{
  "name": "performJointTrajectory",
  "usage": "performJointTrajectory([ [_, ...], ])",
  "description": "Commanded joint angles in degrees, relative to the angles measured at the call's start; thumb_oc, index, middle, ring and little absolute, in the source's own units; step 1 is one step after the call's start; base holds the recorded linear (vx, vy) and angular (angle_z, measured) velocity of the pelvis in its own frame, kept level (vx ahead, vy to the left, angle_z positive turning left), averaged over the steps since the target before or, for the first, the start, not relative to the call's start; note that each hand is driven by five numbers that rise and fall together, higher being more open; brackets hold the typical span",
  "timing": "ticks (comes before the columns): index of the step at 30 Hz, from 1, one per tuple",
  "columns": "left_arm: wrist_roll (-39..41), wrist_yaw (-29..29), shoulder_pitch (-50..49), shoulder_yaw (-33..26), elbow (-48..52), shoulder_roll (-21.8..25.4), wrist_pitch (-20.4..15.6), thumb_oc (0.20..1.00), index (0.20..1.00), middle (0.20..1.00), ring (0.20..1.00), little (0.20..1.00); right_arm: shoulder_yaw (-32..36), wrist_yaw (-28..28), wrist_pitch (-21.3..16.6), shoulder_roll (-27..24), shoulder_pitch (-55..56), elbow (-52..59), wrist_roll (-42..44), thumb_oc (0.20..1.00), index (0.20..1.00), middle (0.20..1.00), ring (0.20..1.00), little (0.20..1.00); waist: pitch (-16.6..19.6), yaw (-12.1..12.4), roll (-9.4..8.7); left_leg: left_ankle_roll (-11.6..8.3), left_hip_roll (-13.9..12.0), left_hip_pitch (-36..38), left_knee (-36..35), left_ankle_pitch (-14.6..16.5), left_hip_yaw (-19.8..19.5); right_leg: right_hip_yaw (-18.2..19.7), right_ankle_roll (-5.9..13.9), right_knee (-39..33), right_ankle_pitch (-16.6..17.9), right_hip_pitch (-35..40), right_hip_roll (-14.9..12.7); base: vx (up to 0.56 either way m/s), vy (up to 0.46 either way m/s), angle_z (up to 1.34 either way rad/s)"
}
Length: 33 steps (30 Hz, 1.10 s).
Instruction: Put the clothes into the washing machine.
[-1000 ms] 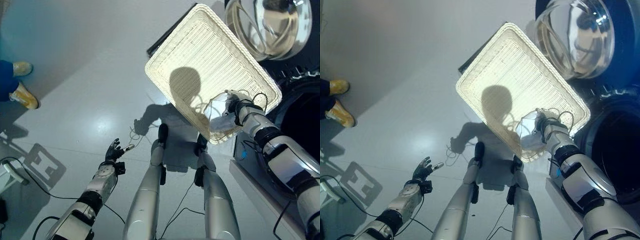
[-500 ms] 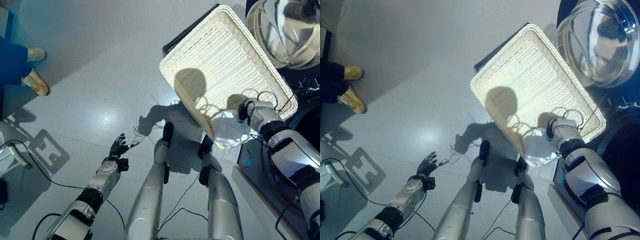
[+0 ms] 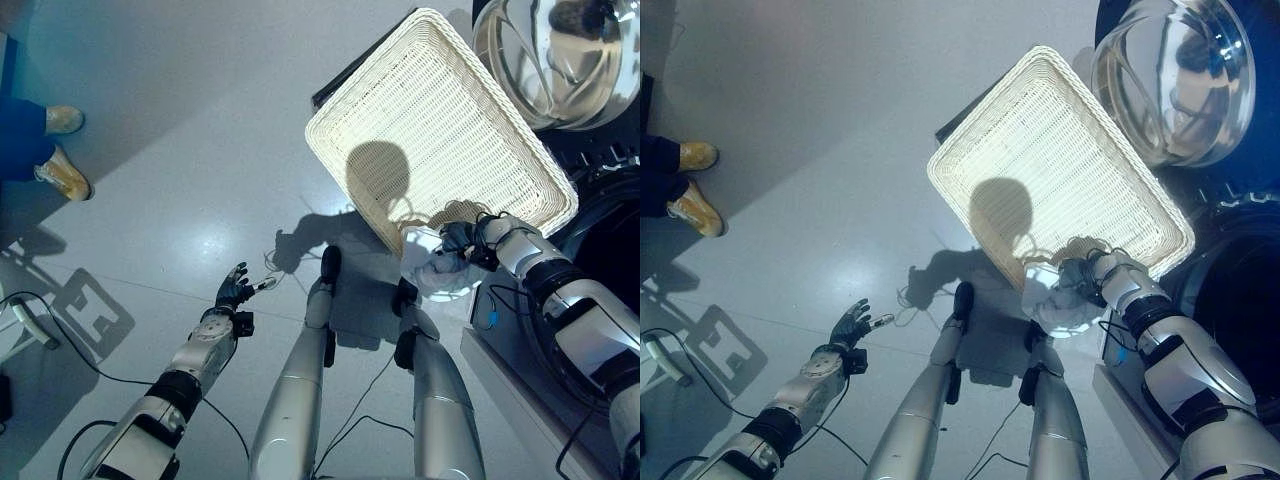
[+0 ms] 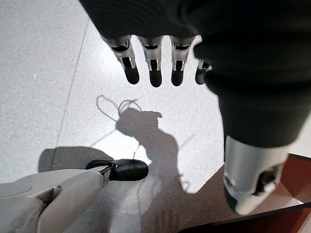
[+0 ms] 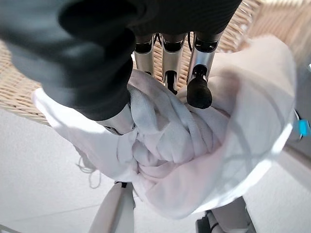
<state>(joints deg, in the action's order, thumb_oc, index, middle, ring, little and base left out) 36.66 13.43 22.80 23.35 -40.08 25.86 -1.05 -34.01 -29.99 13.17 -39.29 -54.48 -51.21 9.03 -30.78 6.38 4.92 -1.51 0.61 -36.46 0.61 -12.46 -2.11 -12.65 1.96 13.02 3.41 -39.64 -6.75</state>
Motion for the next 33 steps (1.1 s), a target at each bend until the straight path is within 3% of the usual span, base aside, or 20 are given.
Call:
performJointTrajectory([
  [1,-3.31,0.22,-3.03,-2.08,-1.69,-0.78,-1.92,1.000,1.000,1.000,1.000,1.000,0.89,1.76,-0.32,0.12,1.87,1.65,14.13,0.200,0.200,0.200,0.200,0.200,0.99,-1.09,1.11,-0.14,3.22,-1.50,3.61,5.11,5.29,-0.67,2.48,-1.58,0.63,-1.20,2.87,-0.01,0.012,-0.19],
  [4,-3.35,-0.10,-3.73,-2.62,-3.28,-1.81,-3.65,1.000,1.000,1.000,1.000,1.000,7.77,9.51,-4.55,0.88,4.11,2.27,28.28,0.200,0.200,0.200,0.200,0.200,0.99,-2.07,1.68,-0.19,3.11,-1.38,4.31,5.82,6.31,-0.15,2.50,-0.77,0.18,-1.61,2.88,-0.04,0.032,-0.17],
  [6,-3.37,0.11,-4.22,-2.73,-3.70,-2.25,-4.37,1.000,1.000,1.000,1.000,1.000,10.52,11.64,-6.33,1.13,5.53,2.84,32.41,0.200,0.200,0.200,0.200,0.200,0.99,-2.56,1.74,-0.23,3.14,-1.15,4.49,6.12,6.59,0.14,2.53,-0.73,0.10,-1.49,2.89,-0.04,0.040,-0.16],
  [7,-3.23,0.40,-4.83,-2.89,-4.16,-2.81,-5.29,1.000,1.000,1.000,1.000,1.000,14.38,14.04,-9.15,1.69,7.68,3.63,38.76,0.200,0.200,0.200,0.200,0.200,0.99,-3.34,1.87,-0.22,3.19,-0.80,4.74,6.62,7.03,0.48,2.56,-0.64,-0.01,-1.42,2.91,-0.05,0.053,-0.18],
  [9,-3.19,0.55,-5.09,-2.96,-4.27,-3.04,-5.57,1.000,1.000,1.000,1.000,1.000,15.78,14.53,-9.95,1.99,8.53,4.07,40.37,0.200,0.200,0.200,0.200,0.200,0.99,-3.60,1.89,-0.20,3.21,-0.68,4.89,6.82,7.22,0.71,2.59,-0.64,0.00,-1.40,2.93,-0.03,0.042,-0.19],
  [11,-2.86,1.24,-5.97,-3.44,-4.73,-3.94,-6.60,1.000,1.000,1.000,1.000,1.000,21.35,16.86,-14.40,3.28,11.73,5.83,50.96,0.200,0.200,0.200,0.200,0.200,0.99,-5.00,2.03,-0.16,3.29,-0.07,5.54,7.75,8.15,1.57,2.74,-0.94,0.09,-1.15,2.89,-0.05,0.071,-0.22],
  [15,-2.37,1.71,-6.66,-4.28,-6.10,-5.06,-8.05,1.000,1.000,1.000,1.000,1.000,28.24,16.85,-19.33,6.56,16.69,8.64,64.49,0.200,0.200,0.200,0.200,0.200,0.99,-7.23,2.17,-0.06,3.45,1.11,6.05,8.83,9.43,3.28,2.94,-1.84,0.45,-0.42,3.14,-0.04,0.062,-0.33],
  [19,-2.13,2.42,-6.88,-4.49,-6.63,-5.92,-8.90,1.000,1.000,1.000,1.000,1.000,31.44,15.29,-22.45,9.13,19.92,10.67,72.56,0.200,0.200,0.200,0.200,0.200,0.99,-8.67,2.46,-0.02,3.45,2.09,5.82,9.18,10.44,4.67,3.03,-2.50,0.72,0.07,3.40,-0.03,0.053,-0.28],
  [20,-2.28,2.43,-7.24,-4.64,-7.08,-6.39,-9.66,1.000,1.000,1.000,1.000,1.000,33.72,14.24,-25.44,10.78,22.11,11.87,77.00,0.200,0.200,0.200,0.200,0.200,0.99,-9.56,2.88,0.02,3.54,2.86,5.45,9.27,11.00,5.70,3.04,-2.94,0.77,0.56,3.59,-0.03,0.063,-0.40],
  [22,-2.24,2.43,-7.41,-4.65,-7.24,-6.60,-9.96,1.000,1.000,1.000,1.000,1.000,34.54,14.19,-27.00,11.29,22.75,12.42,78.37,0.200,0.200,0.200,0.200,0.200,0.99,-9.81,3.08,0.01,3.48,3.18,5.15,9.25,11.25,6.02,3.10,-3.13,0.81,0.69,3.60,-0.02,0.049,-0.33],
  [23,-2.13,2.61,-7.52,-4.70,-7.81,-7.24,-10.55,1.000,1.000,1.000,1.000,1.000,37.01,12.52,-29.62,13.35,24.05,13.61,83.72,0.200,0.200,0.200,0.200,0.200,0.99,-10.76,3.84,-0.10,3.34,3.97,4.51,9.20,12.01,6.97,3.22,-3.50,0.82,1.00,3.64,-0.01,0.046,-0.27],
  [25,-2.07,2.55,-7.55,-4.70,-7.99,-7.37,-10.66,1.000,1.000,1.000,1.000,1.000,38.11,11.69,-31.11,14.04,24.56,13.95,86.84,0.200,0.200,0.200,0.200,0.200,0.99,-11.07,4.18,-0.14,3.31,4.49,3.99,9.10,12.33,7.35,3.27,-3.91,0.88,1.36,3.64,-0.01,0.039,-0.25],
  [30,-1.23,2.32,-7.14,-4.16,-9.47,-8.02,-10.76,1.000,1.000,1.000,1.000,1.000,42.57,10.06,-38.84,15.43,24.25,15.62,97.83,0.200,0.200,0.200,0.200,0.200,0.99,-12.28,5.66,-0.34,3.23,6.16,2.80,8.99,13.31,8.59,3.28,-4.98,0.83,2.46,3.58,0.01,0.011,-0.24],
  [33,-0.70,1.60,-6.22,-3.81,-11.15,-8.00,-10.05,1.000,1.000,1.000,1.000,1.000,46.13,10.90,-45.40,14.74,21.38,16.79,103.97,0.200,0.200,0.200,0.200,0.200,0.99,-12.61,6.49,-0.71,2.94,6.91,2.38,8.88,13.77,8.88,3.14,-5.02,0.37,3.05,3.53,0.03,-0.046,-0.09],
])
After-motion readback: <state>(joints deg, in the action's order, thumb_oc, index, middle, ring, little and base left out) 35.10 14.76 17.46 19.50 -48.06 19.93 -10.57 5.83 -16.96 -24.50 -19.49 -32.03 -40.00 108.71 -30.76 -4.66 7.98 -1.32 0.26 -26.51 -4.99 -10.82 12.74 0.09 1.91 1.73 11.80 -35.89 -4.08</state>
